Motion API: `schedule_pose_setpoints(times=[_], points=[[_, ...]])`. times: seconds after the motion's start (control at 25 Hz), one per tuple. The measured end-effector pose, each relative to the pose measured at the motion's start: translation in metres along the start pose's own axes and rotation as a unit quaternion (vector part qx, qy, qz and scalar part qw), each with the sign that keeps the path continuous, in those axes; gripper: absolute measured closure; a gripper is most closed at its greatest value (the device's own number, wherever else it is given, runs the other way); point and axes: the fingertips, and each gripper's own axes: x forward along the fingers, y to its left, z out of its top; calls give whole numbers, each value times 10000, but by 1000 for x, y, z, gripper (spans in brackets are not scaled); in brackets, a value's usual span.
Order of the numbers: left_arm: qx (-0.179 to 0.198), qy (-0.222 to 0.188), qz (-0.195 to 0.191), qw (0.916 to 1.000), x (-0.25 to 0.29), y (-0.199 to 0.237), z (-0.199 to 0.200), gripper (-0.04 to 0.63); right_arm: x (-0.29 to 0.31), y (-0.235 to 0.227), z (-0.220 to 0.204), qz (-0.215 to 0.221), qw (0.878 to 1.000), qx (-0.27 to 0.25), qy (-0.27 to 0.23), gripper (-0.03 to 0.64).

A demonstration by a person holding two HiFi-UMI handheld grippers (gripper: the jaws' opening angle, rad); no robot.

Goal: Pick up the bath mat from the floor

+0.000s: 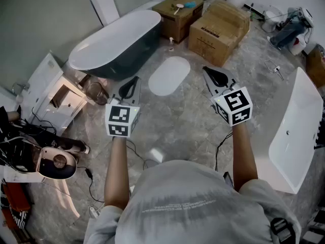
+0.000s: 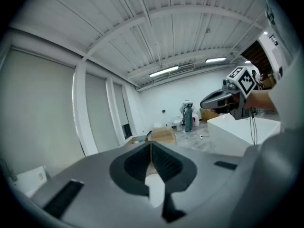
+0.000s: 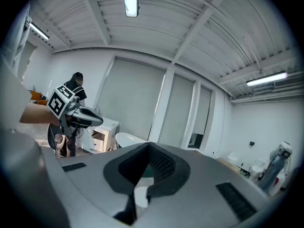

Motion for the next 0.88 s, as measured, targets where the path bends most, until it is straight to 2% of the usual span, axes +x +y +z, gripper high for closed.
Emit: schedule_pose_setpoints(times=[0.28,0.4,0.56,0.76,0.88], points=[[21,113,67,9999,9,-30,2,577,-15,-17,-12,247,9992,231,-200,601],[-48,217,207,9995,11,-39,-2,577,-19,-32,-23,222,9989,394,-103,601],[-160,338,357,9987,13,-46,-11,577,-21,-42,-41,457,9967,663,-40,601],[-205,405,374,9983,25,-52,-22,577,-15,-39,-55,790,9949,624,-41,602],[-187,452,282,9984,42,-53,-29,577,-6,-47,-62,768,9953,582,-42,603]])
